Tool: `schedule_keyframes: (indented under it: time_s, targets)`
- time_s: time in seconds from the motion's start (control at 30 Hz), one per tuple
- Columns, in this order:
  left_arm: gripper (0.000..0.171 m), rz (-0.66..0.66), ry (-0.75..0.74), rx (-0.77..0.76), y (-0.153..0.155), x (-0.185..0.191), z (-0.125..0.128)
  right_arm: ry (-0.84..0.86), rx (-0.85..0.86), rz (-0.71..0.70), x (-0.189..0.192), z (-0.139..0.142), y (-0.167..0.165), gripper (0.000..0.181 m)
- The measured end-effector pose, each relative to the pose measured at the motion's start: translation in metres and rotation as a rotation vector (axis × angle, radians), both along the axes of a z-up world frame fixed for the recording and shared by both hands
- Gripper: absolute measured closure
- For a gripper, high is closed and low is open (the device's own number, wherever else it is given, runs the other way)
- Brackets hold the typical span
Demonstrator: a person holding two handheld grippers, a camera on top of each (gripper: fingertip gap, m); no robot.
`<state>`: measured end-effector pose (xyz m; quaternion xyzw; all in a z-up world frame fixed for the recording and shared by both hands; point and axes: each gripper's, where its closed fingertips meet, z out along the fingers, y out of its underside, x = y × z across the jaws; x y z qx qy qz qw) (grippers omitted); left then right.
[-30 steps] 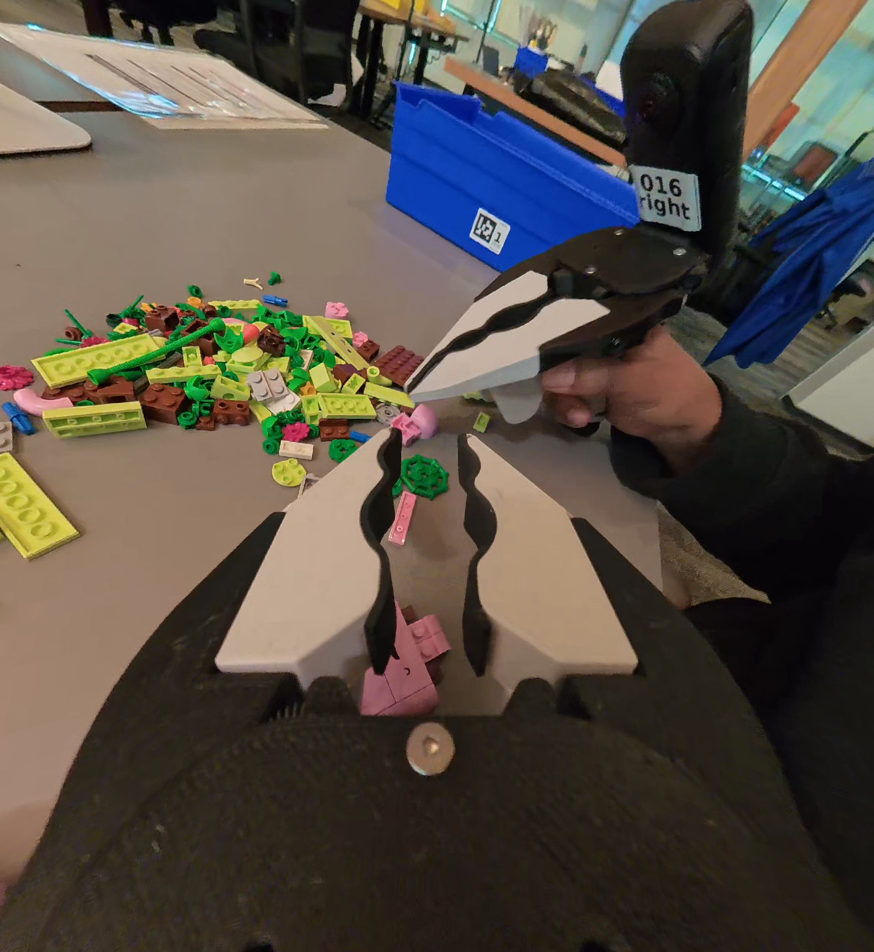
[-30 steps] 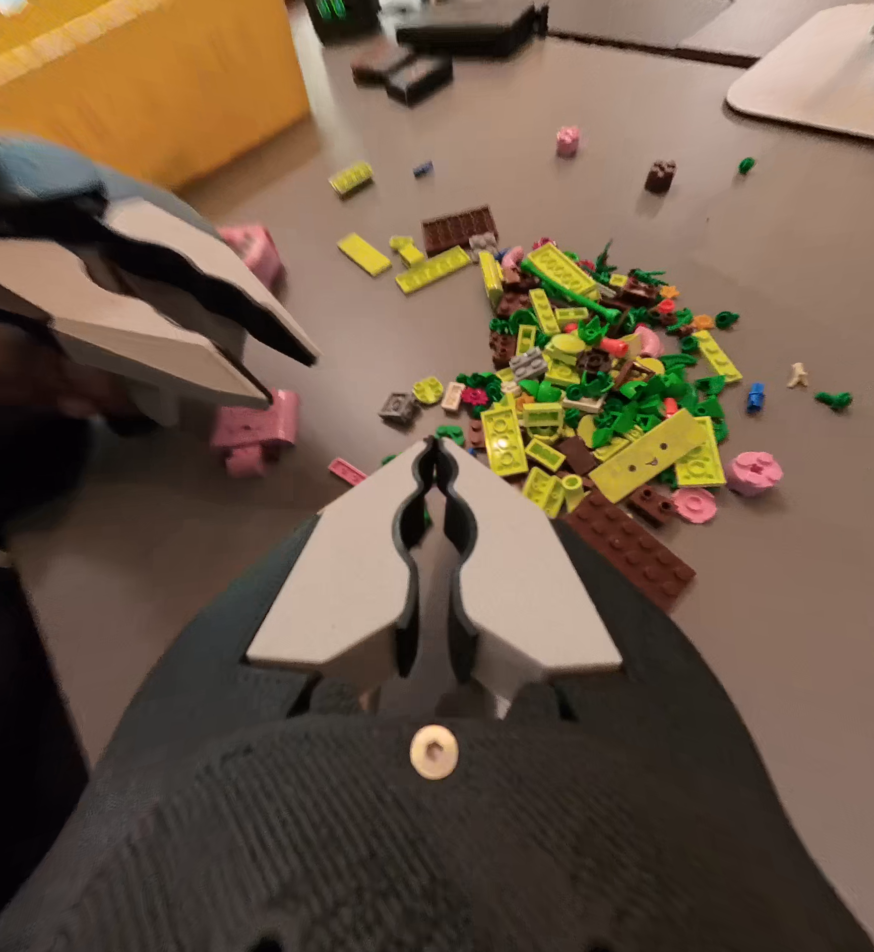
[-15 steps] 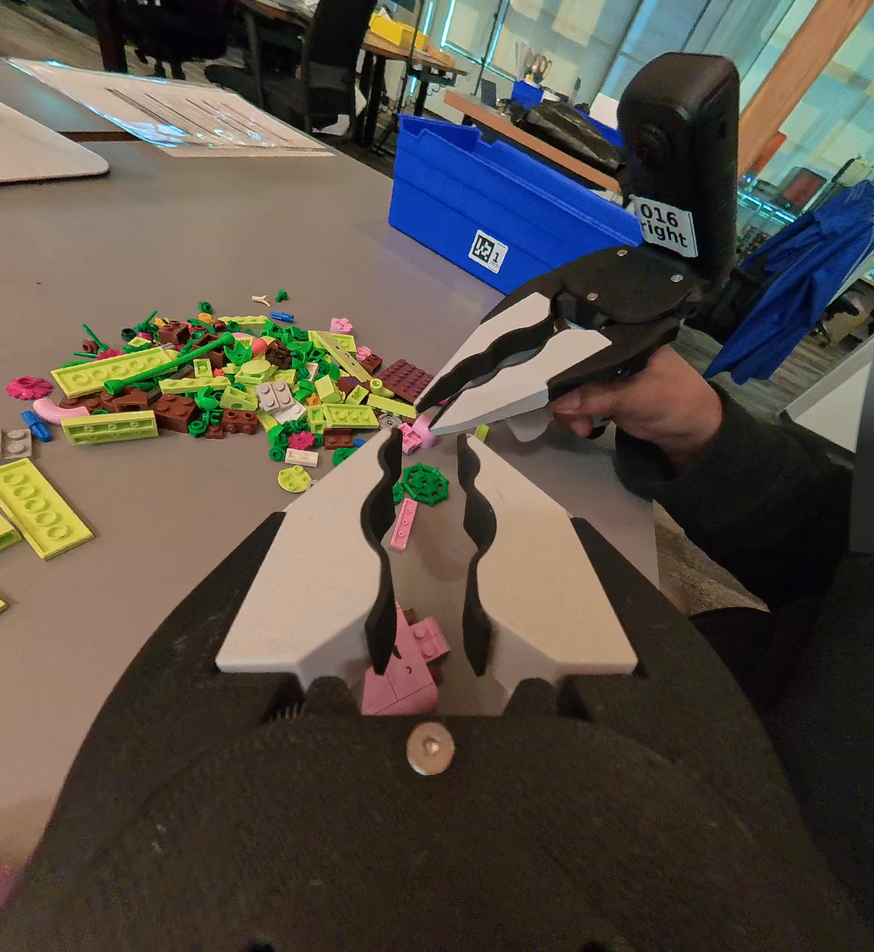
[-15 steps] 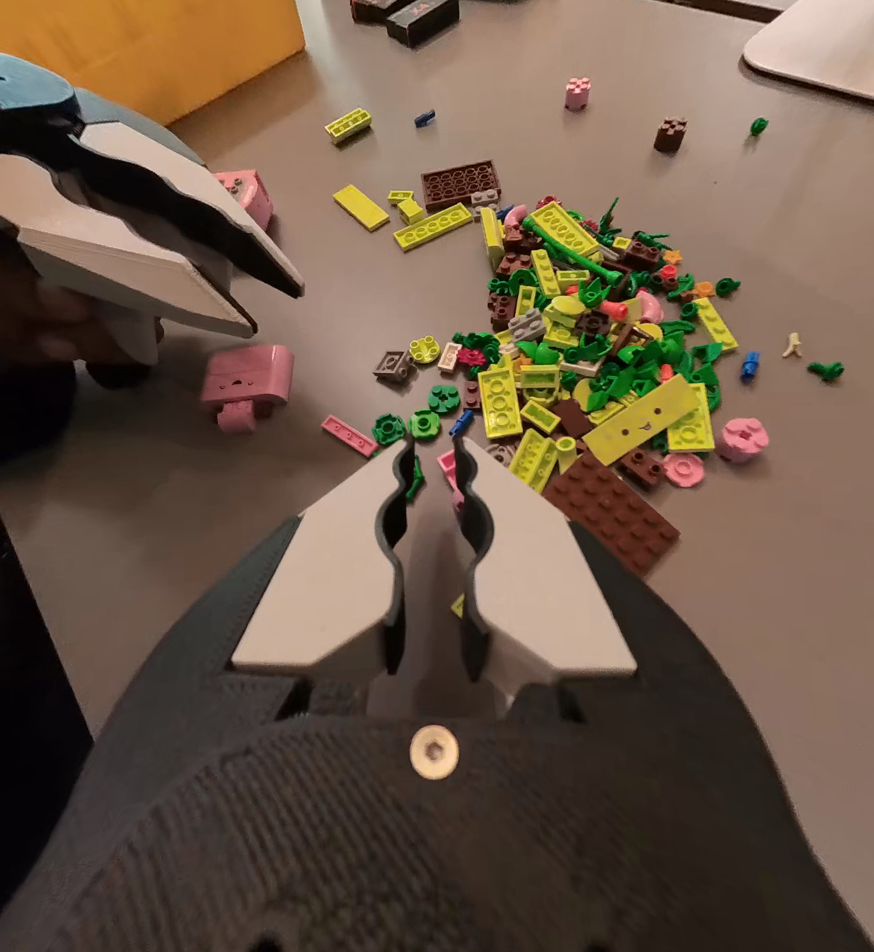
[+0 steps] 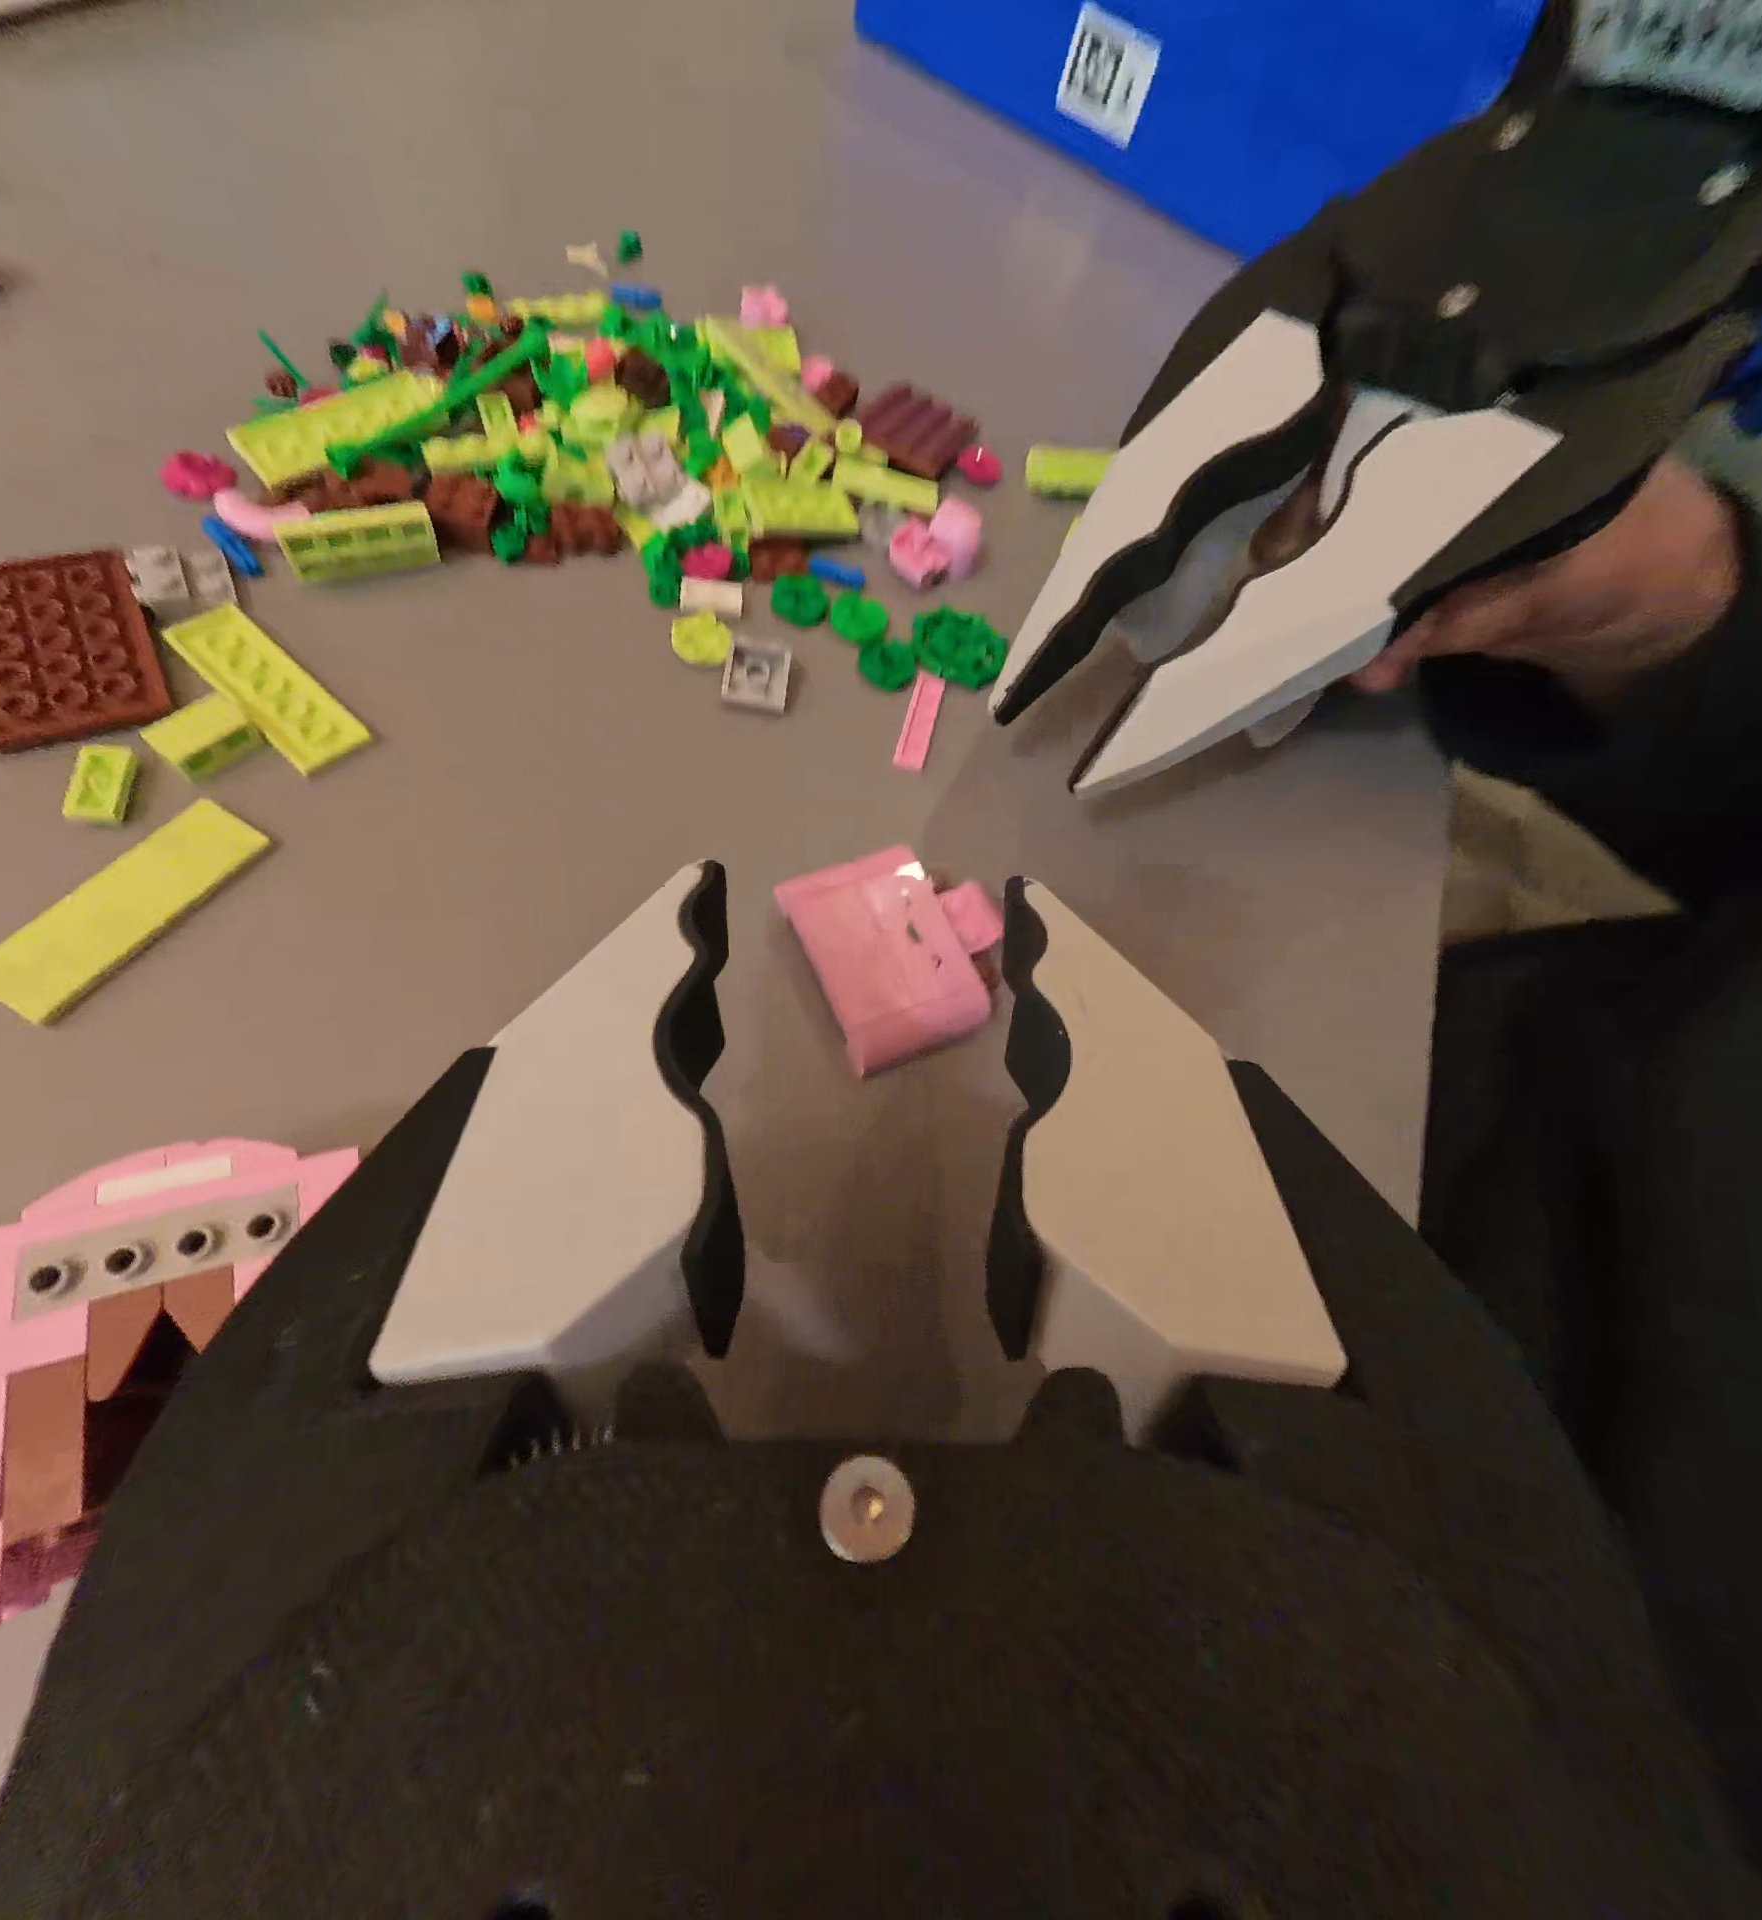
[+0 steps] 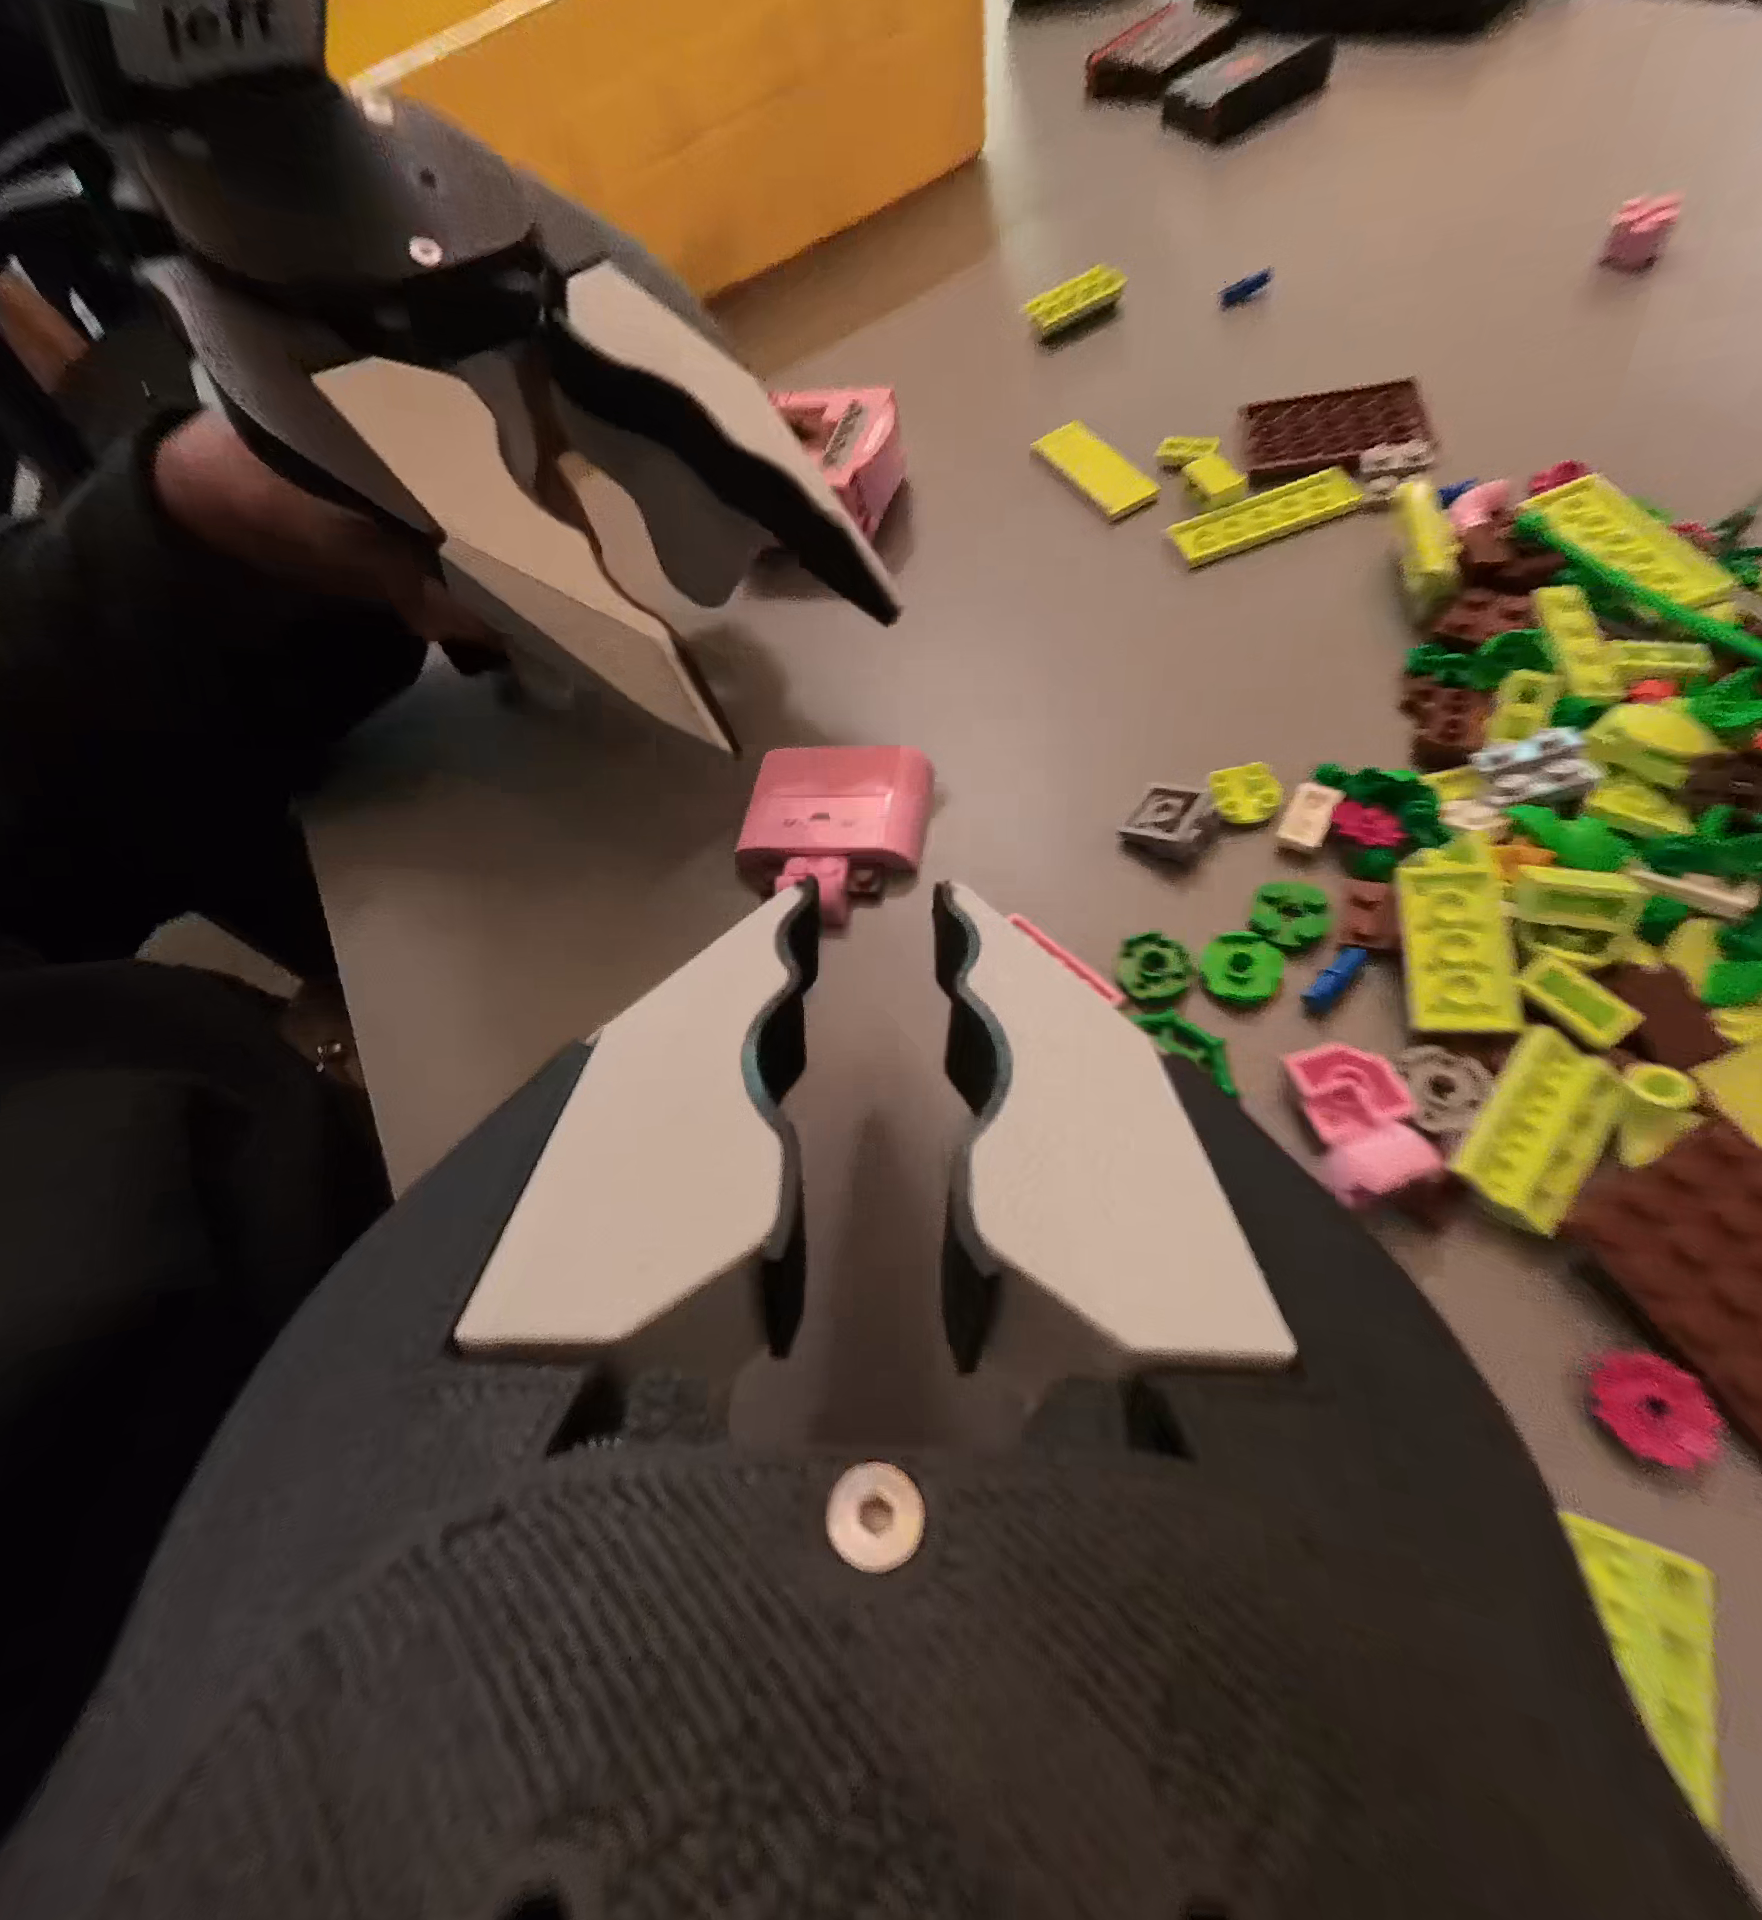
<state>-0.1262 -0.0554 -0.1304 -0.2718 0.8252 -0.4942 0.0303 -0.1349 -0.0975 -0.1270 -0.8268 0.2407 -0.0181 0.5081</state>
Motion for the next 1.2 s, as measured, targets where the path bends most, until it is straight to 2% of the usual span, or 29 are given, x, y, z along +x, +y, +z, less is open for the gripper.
schedule_keyframes:
  time_s: [0.07, 0.17, 0.33, 0.47, 0.53, 0.67, 1.2]
  targets:
    - [0.122, -0.005, -0.005, 0.034, -0.001, -0.001, -0.004, -0.04, -0.082, 0.006, -0.004, -0.009, 0.01, 0.16]
    - [0.136, 0.024, -0.016, 0.073, 0.0, 0.002, -0.008, -0.093, -0.164, 0.022, -0.009, -0.018, 0.024, 0.159]
    - [0.146, 0.027, 0.004, 0.061, -0.003, 0.001, -0.008, -0.114, -0.247, -0.001, -0.009, -0.028, 0.034, 0.155]
    - [0.171, 0.04, -0.011, 0.157, -0.005, 0.001, -0.019, -0.135, -0.262, -0.015, -0.007, -0.029, 0.034, 0.16]
    - [0.171, 0.017, -0.027, 0.199, -0.008, -0.003, -0.024, -0.155, -0.274, -0.016, -0.006, -0.029, 0.033, 0.168]
    - [0.171, 0.004, 0.033, 0.162, -0.014, -0.01, -0.023, -0.199, -0.306, -0.021, -0.006, -0.029, 0.033, 0.168]
    - [0.171, 0.103, 0.035, 0.176, -0.018, -0.001, -0.025, -0.161, -0.303, -0.071, -0.007, -0.031, 0.03, 0.168]
